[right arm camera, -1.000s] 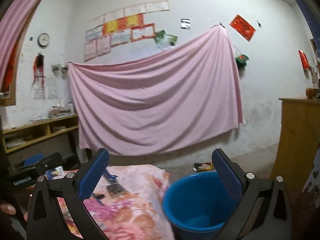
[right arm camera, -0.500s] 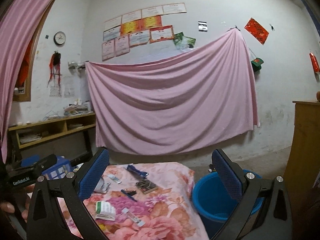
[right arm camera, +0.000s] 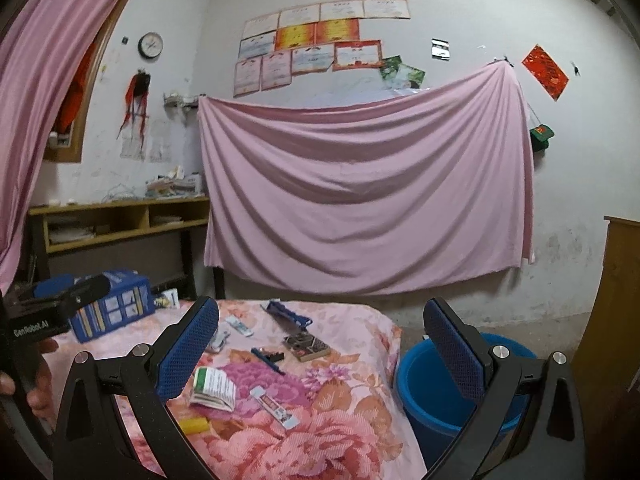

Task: Collect trash
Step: 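Move both tools back over the bed toward the remaining trash, then grasp the white wrapper with left gripper while right gripper grasps the white tube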

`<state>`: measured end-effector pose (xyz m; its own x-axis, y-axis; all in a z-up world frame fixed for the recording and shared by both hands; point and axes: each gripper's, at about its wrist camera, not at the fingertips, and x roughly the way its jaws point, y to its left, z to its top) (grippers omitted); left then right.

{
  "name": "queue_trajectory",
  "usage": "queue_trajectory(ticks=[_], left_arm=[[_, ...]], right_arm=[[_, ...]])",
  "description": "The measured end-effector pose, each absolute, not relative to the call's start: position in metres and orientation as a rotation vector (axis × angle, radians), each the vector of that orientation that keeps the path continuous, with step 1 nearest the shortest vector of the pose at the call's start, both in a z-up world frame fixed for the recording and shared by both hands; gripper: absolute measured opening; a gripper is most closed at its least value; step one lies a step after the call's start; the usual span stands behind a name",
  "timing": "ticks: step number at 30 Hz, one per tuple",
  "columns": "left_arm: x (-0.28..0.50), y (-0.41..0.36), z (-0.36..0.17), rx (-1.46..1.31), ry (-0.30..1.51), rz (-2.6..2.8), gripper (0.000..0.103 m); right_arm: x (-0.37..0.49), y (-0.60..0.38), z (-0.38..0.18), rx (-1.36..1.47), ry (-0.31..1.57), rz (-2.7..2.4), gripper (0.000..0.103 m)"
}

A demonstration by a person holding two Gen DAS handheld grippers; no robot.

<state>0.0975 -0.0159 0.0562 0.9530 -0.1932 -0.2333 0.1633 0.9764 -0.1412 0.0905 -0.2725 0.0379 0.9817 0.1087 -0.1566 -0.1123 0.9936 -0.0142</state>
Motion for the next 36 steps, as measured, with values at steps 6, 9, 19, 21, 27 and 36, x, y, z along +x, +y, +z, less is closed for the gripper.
queue_trajectory(ticks=[6,9,19,21,27,36], left_arm=[[0.111,-0.021,0.040,-0.118,0.333,-0.221,0.100],[0.120,-0.024,0.032,-0.125,0.395,-0.252,0.100],[0.153,-0.040,0.008,-0.169,0.613,-0.400,0.090],[0.159,-0.044,0.005,-0.181,0.661,-0.424,0.079],[0.174,-0.050,-0.003,-0.228,0.767,-0.467,0.057],[0.189,-0.059,-0.012,-0.236,0.884,-0.493,0.040]], right_arm=[[0.101,-0.270,0.023,-0.077,0.204,0.140,0.103],[0.107,-0.267,0.016,-0.109,0.240,0.166,0.103],[0.134,-0.263,-0.006,-0.183,0.405,0.237,0.083],[0.140,-0.261,-0.011,-0.200,0.440,0.257,0.079],[0.153,-0.251,-0.023,-0.246,0.514,0.306,0.061],[0.181,-0.243,-0.043,-0.211,0.676,0.394,0.036]])
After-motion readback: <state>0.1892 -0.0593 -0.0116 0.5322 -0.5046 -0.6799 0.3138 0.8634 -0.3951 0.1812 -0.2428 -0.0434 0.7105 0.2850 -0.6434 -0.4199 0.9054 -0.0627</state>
